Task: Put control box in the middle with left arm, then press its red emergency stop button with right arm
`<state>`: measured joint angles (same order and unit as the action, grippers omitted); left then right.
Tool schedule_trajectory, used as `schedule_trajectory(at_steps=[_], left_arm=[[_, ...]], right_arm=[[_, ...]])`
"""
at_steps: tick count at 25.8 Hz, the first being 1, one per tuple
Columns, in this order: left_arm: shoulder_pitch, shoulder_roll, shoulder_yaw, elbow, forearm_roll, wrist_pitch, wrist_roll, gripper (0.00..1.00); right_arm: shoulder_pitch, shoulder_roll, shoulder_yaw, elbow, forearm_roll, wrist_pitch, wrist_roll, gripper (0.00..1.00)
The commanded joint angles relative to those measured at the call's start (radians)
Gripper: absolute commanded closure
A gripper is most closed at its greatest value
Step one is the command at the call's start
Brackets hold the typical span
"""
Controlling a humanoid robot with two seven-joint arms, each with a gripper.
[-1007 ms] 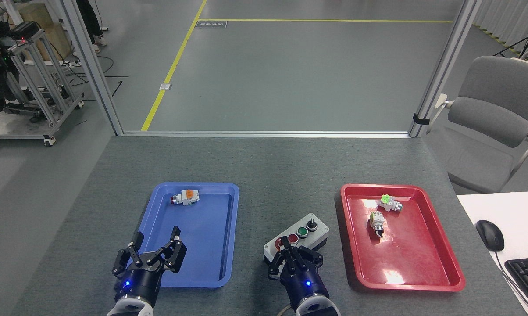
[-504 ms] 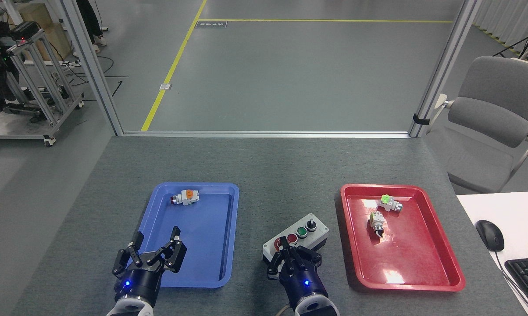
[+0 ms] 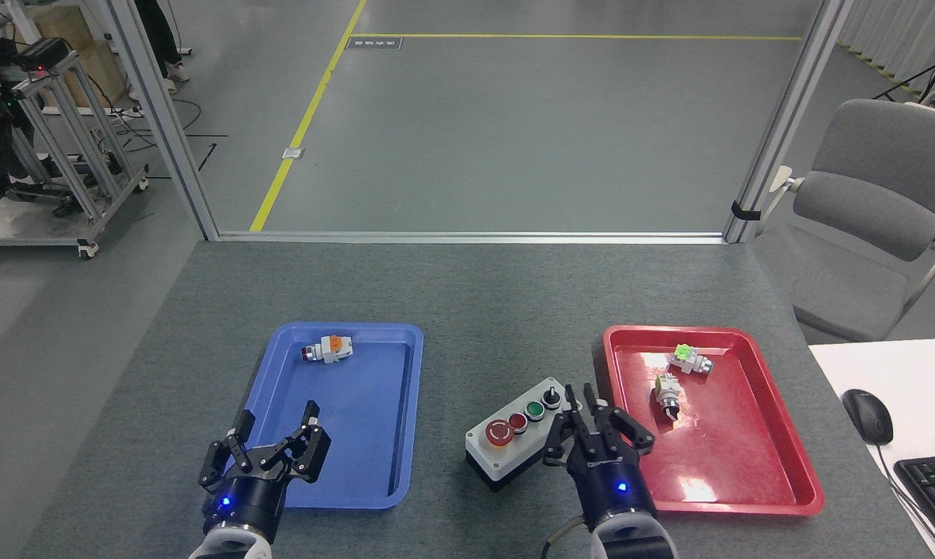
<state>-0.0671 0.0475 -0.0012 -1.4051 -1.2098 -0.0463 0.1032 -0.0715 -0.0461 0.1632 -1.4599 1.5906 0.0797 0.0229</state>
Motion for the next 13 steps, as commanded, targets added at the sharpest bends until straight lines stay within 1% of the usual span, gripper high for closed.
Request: schedule_trajectory(at_steps=[1,2,7,9,13], left_arm=[[0.000,0.000,0.000,0.000,0.000,0.000,0.000,0.01],[0.000,0.000,0.000,0.000,0.000,0.000,0.000,0.01],[0.000,0.000,0.000,0.000,0.000,0.000,0.000,0.01],[0.000,0.000,0.000,0.000,0.001,0.000,0.000,0.01],[0.000,0.000,0.000,0.000,0.000,0.000,0.000,0.01]], right_arm=[[0.053,-0.038,-0.102,-0.030,-0.011,-0.008,-0.046,0.06],[0.064,-0.047,-0.125,-0.039,-0.018,-0.006,-0.047,0.04],[0.070,-0.101,-0.191,-0.050,-0.093,-0.009,-0.047,0.03],[0.070,-0.107,-0.211,-0.066,-0.098,-0.014,-0.047,0.03],[0.070,-0.130,-0.215,-0.070,-0.098,-0.020,-0.061,0.02]])
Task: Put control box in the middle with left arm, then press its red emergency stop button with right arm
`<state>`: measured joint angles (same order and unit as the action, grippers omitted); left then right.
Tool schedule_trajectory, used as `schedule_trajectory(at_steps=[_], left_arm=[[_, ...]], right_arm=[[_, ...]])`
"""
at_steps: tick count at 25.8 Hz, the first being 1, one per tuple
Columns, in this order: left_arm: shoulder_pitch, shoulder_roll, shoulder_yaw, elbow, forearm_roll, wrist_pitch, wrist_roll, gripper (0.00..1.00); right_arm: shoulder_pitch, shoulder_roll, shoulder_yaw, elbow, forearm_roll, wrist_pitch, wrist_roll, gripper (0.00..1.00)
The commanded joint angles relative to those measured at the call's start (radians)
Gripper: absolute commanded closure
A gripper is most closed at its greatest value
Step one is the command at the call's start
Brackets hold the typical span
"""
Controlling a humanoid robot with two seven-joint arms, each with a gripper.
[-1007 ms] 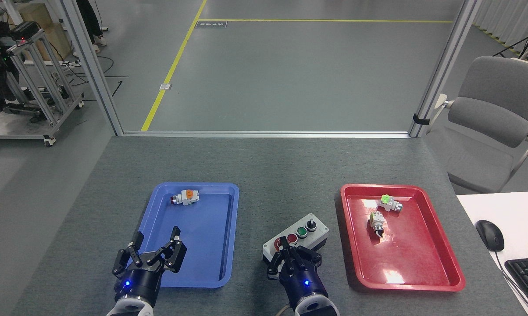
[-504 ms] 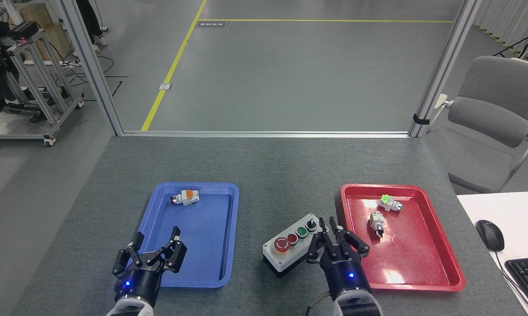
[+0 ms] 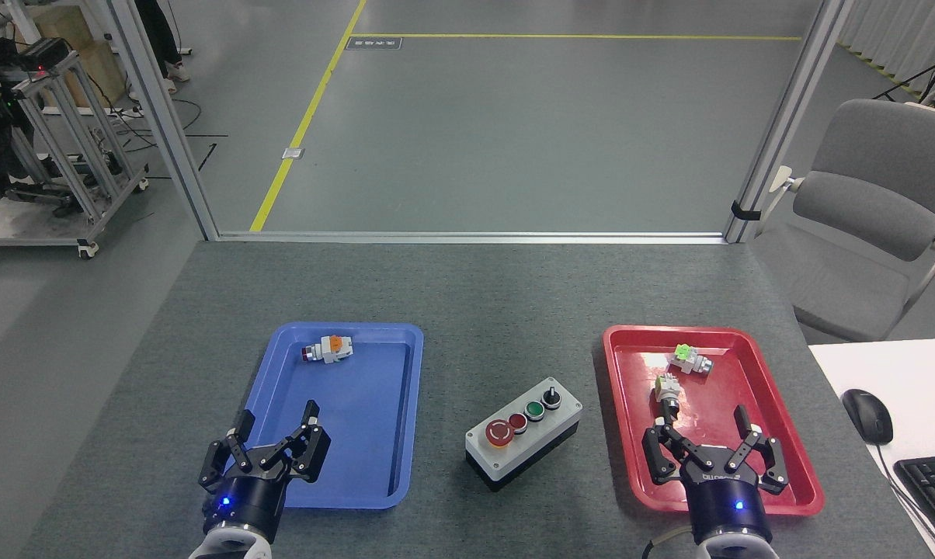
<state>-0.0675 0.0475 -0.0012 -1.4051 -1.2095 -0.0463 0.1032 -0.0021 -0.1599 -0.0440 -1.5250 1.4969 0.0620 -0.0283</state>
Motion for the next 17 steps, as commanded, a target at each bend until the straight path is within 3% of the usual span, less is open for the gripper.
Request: schedule_trajectory(at_steps=[1,5,17], left_arm=[[0.000,0.000,0.000,0.000,-0.001,0.000,0.000,0.01],[0.000,0.000,0.000,0.000,-0.001,0.000,0.001,0.01],[0.000,0.000,0.000,0.000,-0.001,0.000,0.001,0.01]], right_arm=[[0.001,-0.021,-0.008,-0.006,-0.004,0.006,-0.022,0.02],[-0.001,-0.021,-0.004,-0.004,-0.006,0.050,-0.030,0.02],[0.007,-0.003,0.009,-0.001,-0.006,-0.010,-0.028,0.02]])
